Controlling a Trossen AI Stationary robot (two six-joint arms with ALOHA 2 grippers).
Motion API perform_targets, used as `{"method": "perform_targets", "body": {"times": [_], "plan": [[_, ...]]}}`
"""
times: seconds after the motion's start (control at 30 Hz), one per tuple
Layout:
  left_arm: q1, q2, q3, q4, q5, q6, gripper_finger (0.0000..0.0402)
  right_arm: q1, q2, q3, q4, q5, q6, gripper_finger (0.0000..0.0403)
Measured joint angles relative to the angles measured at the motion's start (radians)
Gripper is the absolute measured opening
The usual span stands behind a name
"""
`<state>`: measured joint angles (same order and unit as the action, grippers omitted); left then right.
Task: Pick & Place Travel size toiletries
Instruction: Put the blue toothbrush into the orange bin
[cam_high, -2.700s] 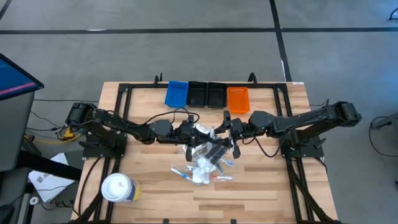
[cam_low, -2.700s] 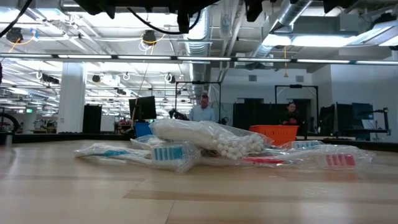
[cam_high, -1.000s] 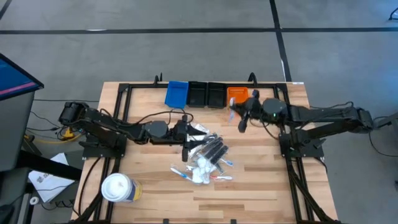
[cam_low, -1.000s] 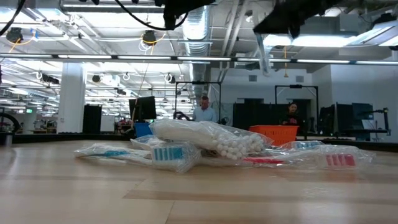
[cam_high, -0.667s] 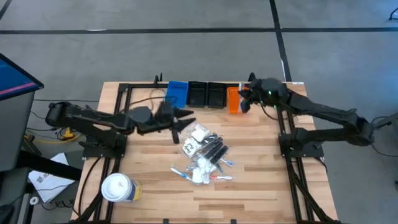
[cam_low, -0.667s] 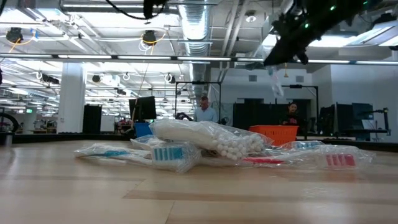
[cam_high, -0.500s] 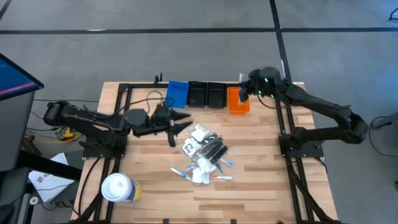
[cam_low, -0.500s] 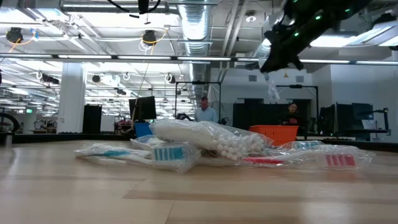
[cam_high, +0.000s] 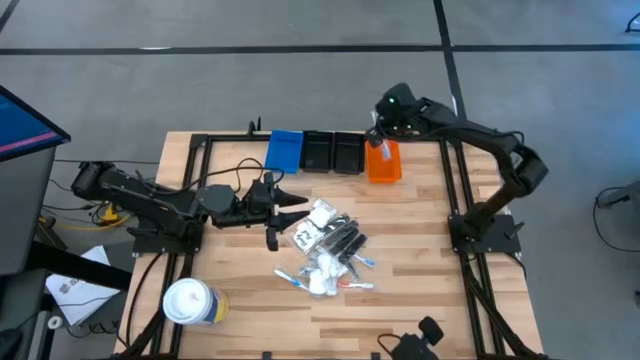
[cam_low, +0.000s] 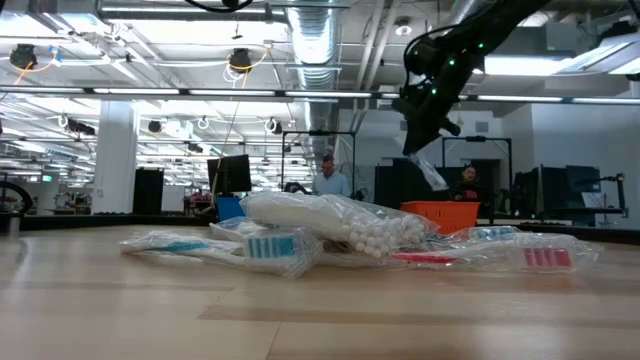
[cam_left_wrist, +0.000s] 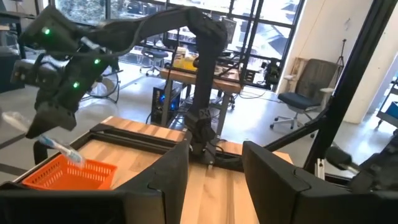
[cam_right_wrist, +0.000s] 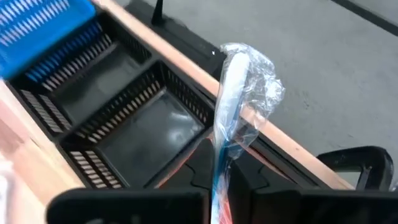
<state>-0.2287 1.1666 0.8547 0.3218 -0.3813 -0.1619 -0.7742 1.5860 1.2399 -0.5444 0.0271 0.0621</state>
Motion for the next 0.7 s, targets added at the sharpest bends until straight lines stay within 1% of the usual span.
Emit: {"method": "perform_targets", "body": {"times": [0.1, 0.3, 0.43, 0.6, 0.7], "plan": [[-0.007, 0.000, 0.000, 0.000, 0.000, 0.000, 0.0144, -0.005, 0.018, -0.015, 0.001, 0.022, -0.009, 0.0007], [-0.024, 0.000, 0.000, 0.000, 0.000, 0.000, 0.0144, -0.015, 0.023, -0.071, 0.038, 0.026, 0.007, 0.0014], [-0.030, 0.000, 0.000, 0.001, 0.000, -0.001, 0.0144, -0.027, 0.023, -0.104, 0.066, 0.025, 0.005, 0.0010], [-0.030, 0.000, 0.000, 0.001, 0.000, -0.008, 0.0144, -0.028, 0.023, -0.117, 0.091, 0.026, -0.082, 0.0011], [-0.030, 0.000, 0.000, 0.001, 0.000, -0.010, 0.0144, -0.023, 0.023, -0.117, 0.091, 0.024, -0.092, 0.0014]]}}
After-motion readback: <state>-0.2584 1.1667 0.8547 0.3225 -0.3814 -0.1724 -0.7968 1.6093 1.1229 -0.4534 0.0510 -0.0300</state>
